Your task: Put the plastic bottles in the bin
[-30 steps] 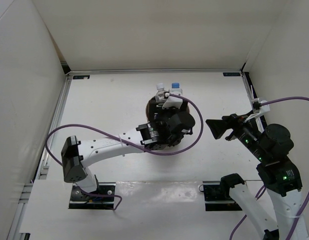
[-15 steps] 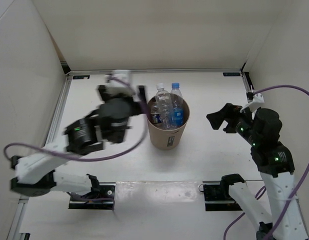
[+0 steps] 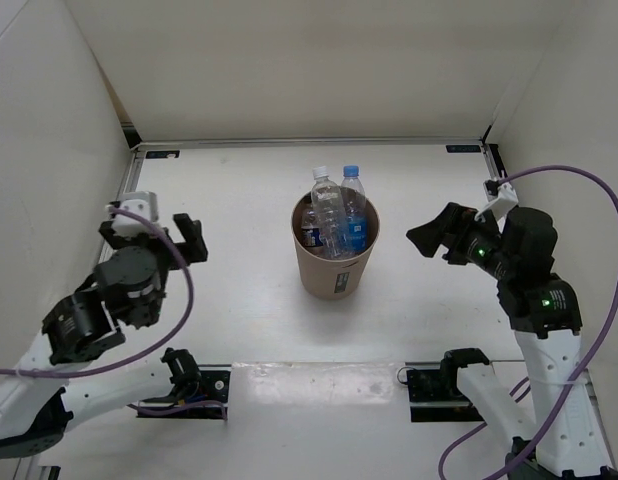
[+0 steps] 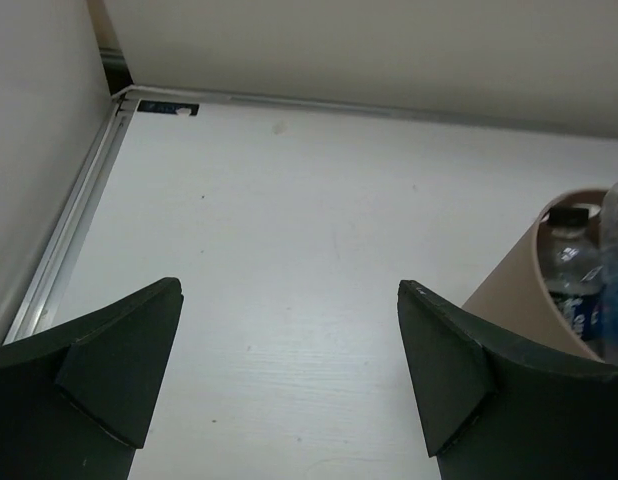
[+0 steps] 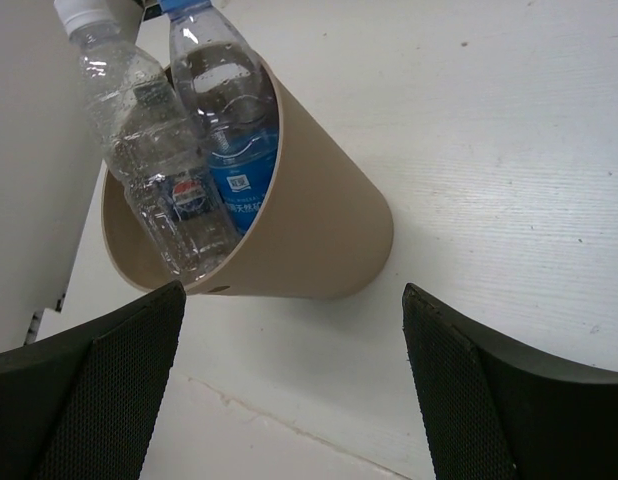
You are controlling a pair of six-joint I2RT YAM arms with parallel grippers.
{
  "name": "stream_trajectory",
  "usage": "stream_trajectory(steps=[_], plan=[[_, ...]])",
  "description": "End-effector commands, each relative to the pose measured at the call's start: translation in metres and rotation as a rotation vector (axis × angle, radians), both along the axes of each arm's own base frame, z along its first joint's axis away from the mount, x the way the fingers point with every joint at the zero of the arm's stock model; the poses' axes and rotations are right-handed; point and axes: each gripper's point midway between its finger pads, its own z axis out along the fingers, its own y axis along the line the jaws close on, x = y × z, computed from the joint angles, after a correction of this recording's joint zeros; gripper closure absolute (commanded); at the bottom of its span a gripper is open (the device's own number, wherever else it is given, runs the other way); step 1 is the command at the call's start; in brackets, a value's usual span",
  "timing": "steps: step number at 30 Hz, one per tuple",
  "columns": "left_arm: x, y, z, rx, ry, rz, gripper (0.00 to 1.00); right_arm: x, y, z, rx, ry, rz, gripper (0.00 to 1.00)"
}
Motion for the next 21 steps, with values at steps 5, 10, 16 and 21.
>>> stream_trajectory(steps=[5,10,16,21], plan=[[0.008,-0.009,-0.042,0.079,0.083,0.045,0.00,0.001,0.004,0.009,0.015,0.009,0.027,0.10],[0.010,-0.023,-0.078,0.102,0.136,-0.001,0.00,0.001,0.004,0.007,0.063,0.024,0.028,0.10],[0.018,-0.024,-0.119,0.123,0.231,0.051,0.00,0.002,0.004,0.002,0.092,0.036,0.039,0.10],[0.031,-0.012,-0.159,0.025,0.339,0.081,0.00,-0.002,-0.002,0.003,0.092,0.033,0.021,0.10]])
